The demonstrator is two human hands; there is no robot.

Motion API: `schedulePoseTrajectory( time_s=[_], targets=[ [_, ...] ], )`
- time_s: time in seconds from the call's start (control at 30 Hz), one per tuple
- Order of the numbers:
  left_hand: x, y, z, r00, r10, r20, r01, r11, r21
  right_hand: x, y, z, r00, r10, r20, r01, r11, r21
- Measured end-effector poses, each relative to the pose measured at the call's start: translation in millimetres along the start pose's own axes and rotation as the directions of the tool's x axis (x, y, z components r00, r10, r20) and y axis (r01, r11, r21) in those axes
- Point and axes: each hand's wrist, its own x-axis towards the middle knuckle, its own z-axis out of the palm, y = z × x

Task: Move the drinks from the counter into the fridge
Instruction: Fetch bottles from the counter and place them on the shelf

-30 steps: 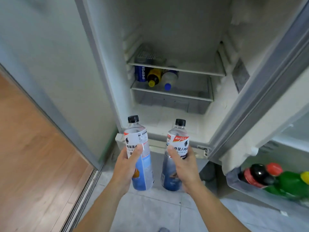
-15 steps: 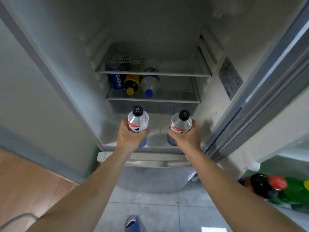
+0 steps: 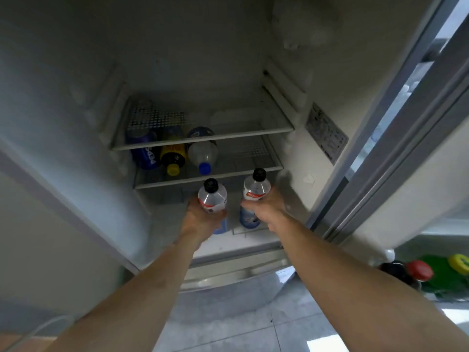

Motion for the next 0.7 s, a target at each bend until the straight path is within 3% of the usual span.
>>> schedulePoseTrajectory(
  time_s=[0.3,0.4,0.53,0.63,0.7],
  targets=[
    [13,17,-3,0.997,0.061,0.057,-0.064,0.996,0.062,-7,-21,-5,0.994,0.032,0.103,-0.02,0.994,-0.109],
    [17,35,-4,0.997,0.07,0.013,-0.071,0.962,0.263,-17,-50,-12,0.995,-0.089,0.054,0.097,0.979,-0.18],
    [17,62,-5,0.995,0.099,0.029,-0.102,0.903,0.417,-19,-79,-20,0.98,-0.168,0.103,0.197,0.819,-0.539],
    [8,62,-6,0.993,0.12,-0.023,-0.102,0.92,0.379,-22,-80,-21,0.972,-0.201,0.12,0.23,0.728,-0.645],
    [0,53,-10,0.99,0.125,-0.073,-0.098,0.951,0.292,-27,-74,-21,0.975,-0.202,0.091,0.211,0.725,-0.656]
  ],
)
